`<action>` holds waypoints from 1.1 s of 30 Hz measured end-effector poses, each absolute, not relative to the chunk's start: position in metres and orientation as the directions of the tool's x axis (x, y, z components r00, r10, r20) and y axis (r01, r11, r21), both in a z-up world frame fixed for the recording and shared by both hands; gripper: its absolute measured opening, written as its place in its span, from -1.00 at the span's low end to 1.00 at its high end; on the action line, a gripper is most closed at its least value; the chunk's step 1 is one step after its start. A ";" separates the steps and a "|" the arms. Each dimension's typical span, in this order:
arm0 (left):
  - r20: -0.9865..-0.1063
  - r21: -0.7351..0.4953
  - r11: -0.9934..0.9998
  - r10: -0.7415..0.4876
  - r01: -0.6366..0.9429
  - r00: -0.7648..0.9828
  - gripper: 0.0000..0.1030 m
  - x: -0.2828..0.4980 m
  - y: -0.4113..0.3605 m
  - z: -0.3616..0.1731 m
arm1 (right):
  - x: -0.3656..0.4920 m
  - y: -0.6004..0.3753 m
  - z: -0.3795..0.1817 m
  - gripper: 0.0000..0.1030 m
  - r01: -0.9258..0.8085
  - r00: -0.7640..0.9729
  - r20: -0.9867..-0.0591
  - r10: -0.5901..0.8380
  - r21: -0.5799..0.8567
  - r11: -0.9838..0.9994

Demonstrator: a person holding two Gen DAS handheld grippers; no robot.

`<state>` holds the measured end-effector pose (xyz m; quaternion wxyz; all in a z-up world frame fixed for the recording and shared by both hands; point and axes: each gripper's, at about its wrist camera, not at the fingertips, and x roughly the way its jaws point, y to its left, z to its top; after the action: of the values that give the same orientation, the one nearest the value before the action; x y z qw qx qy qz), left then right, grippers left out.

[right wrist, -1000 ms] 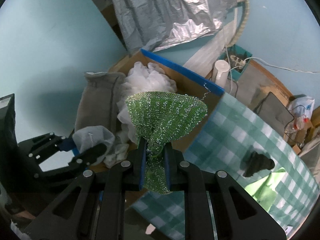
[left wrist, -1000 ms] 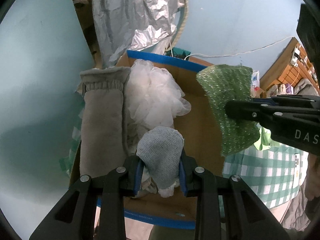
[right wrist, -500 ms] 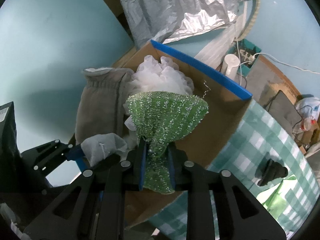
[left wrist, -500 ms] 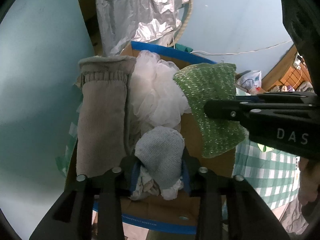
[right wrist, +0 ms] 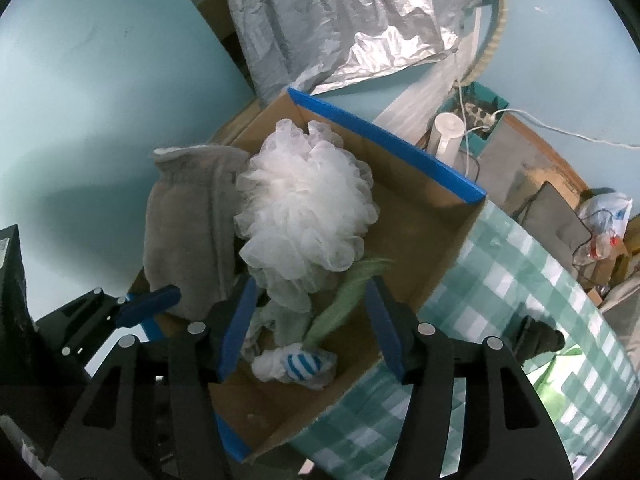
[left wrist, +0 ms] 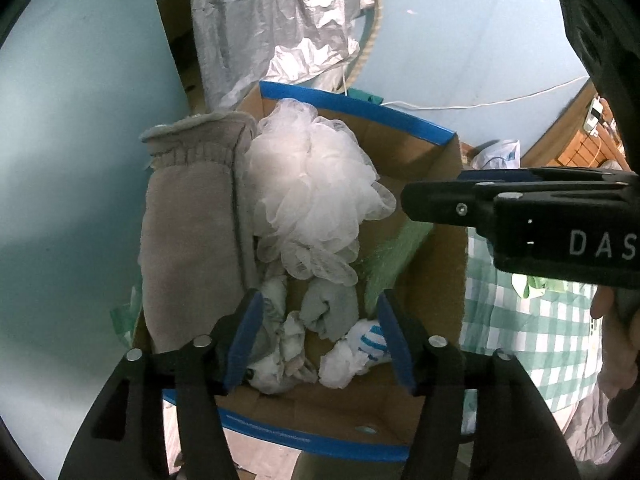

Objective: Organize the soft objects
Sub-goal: 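Open both tools to drop the small gray sock and scrubber into the box, then withdraw both tools from the box back over the tablecloth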

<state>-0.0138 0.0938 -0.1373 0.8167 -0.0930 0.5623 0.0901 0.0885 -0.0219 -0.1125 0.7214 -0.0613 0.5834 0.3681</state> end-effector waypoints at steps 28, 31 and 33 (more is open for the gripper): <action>-0.912 -0.039 0.986 0.032 -0.164 0.409 0.30 -0.001 0.046 -0.102 | 0.097 -0.109 -0.085 0.26 -0.505 0.163 -0.888 0.431 0.300 0.809; -0.909 -0.040 0.988 0.027 -0.150 0.416 0.31 0.003 0.038 -0.099 | 0.098 -0.120 -0.086 0.26 -0.488 0.172 -0.891 0.420 0.293 0.822; -0.908 -0.040 0.989 0.022 -0.139 0.418 0.31 0.006 0.033 -0.098 | 0.099 -0.129 -0.087 0.26 -0.475 0.176 -0.893 0.414 0.291 0.831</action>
<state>0.0060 0.0327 -0.0984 0.8403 -0.0546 0.5373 0.0478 0.0994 -0.1286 -0.0871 0.7663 -0.0267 0.5727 0.2899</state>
